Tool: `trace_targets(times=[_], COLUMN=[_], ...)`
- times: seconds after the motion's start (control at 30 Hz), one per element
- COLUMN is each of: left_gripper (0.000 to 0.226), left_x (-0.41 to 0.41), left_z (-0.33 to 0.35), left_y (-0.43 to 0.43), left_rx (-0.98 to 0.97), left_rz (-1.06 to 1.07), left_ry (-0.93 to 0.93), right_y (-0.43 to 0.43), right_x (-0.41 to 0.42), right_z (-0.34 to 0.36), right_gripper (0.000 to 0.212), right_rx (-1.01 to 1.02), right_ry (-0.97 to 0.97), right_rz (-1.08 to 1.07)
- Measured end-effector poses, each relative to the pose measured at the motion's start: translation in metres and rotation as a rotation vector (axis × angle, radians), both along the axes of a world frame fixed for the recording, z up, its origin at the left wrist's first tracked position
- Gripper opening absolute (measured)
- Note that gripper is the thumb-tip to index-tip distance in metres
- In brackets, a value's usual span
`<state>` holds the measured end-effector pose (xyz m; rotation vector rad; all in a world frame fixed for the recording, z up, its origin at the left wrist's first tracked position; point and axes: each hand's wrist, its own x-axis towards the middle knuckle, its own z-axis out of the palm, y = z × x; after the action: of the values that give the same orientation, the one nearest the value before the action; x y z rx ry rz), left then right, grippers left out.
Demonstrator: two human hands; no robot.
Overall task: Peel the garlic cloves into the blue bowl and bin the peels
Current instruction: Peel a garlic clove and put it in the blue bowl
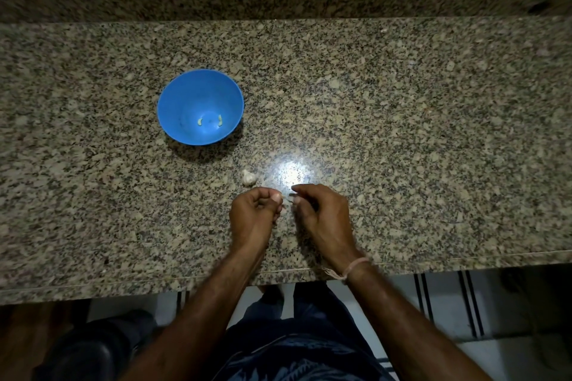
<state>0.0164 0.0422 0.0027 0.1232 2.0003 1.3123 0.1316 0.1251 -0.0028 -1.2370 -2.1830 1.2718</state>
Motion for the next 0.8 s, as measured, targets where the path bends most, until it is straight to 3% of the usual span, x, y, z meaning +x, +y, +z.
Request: trace_targets(times=[0.13,0.33,0.6,0.7,0.8], left_gripper=[0.01,0.007,0.004,0.009,0.011], left_x=[0.001,-0.002,-0.002,-0.002,-0.003], left_z=[-0.001,0.01,0.011,0.007,0.007], left_y=[-0.001,-0.008,-0.01,-0.009,-0.004], left_rx=[0.009,-0.015,-0.031,-0.028,0.046], left_rz=[-0.085,-0.255,-0.323,-0.278,-0.072], left_ry=[0.058,0.241,0.295,0.14,-0.334], right_y=[-0.003,0.001,-0.002,-0.004,-0.006], right_x=[-0.005,-0.002,0.001,0.002,0.004], right_z=[0.006,0.001,0.005,0.006,0.007], right_gripper=[0.009,0.006,0.005,0.007,0.012], right_rx=[-0.237,-0.293,-0.31,-0.251,-0.225], right_ry=[0.12,0.117,0.146,0.149,0.166], right_rz=[-0.045,-0.1,-0.084,-0.065,-0.06])
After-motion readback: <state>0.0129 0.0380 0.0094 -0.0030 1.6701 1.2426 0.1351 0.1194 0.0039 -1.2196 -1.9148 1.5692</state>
